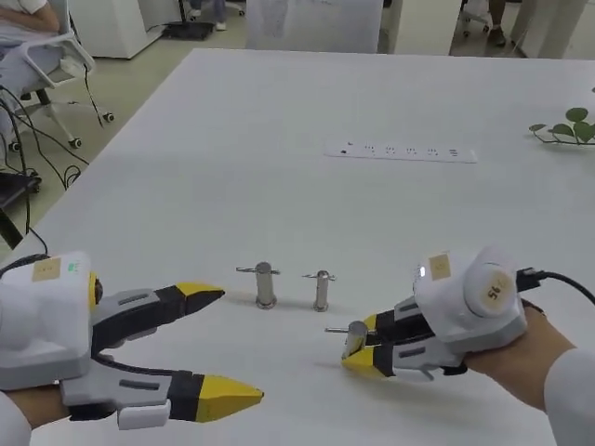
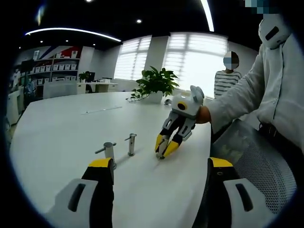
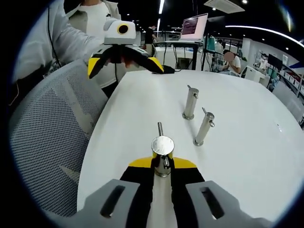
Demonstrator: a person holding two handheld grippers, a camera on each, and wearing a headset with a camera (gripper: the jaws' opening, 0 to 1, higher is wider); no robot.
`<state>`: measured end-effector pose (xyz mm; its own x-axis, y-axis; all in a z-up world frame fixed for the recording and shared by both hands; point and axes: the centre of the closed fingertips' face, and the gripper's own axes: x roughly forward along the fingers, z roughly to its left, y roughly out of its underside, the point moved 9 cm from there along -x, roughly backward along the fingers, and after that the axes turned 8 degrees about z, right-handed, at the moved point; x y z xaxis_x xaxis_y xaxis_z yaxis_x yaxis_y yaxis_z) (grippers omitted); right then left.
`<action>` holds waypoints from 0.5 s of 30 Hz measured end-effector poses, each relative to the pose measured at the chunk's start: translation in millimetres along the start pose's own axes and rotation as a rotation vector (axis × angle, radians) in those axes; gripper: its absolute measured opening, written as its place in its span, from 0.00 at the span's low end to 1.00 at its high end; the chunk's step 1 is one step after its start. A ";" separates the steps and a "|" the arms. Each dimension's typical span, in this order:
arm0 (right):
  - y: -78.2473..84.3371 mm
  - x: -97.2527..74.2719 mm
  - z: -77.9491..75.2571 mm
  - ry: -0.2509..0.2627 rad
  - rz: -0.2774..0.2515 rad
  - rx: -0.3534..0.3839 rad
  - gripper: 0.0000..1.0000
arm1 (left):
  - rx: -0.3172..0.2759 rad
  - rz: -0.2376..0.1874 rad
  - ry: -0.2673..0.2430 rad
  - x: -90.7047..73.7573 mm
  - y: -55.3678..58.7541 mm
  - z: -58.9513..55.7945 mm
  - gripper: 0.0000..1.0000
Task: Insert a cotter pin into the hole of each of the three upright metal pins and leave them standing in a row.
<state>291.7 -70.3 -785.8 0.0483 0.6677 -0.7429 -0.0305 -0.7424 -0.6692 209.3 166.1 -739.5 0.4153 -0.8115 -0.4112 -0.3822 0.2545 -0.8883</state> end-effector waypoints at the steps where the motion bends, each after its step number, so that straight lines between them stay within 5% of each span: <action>1: -0.3 -3.0 -4.2 0.006 -0.001 0.001 0.13 | -0.001 0.000 0.000 -0.3 -0.1 0.2 0.81; 15: 7.7 -33.1 -48.8 0.082 -0.001 0.021 0.13 | 0.001 0.007 -0.013 -3.4 -2.4 4.9 0.79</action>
<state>338.6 -100.7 -765.6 0.1295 0.6610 -0.7392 -0.0512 -0.7400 -0.6707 212.8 170.9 -737.0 0.4236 -0.8024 -0.4204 -0.3842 0.2611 -0.8855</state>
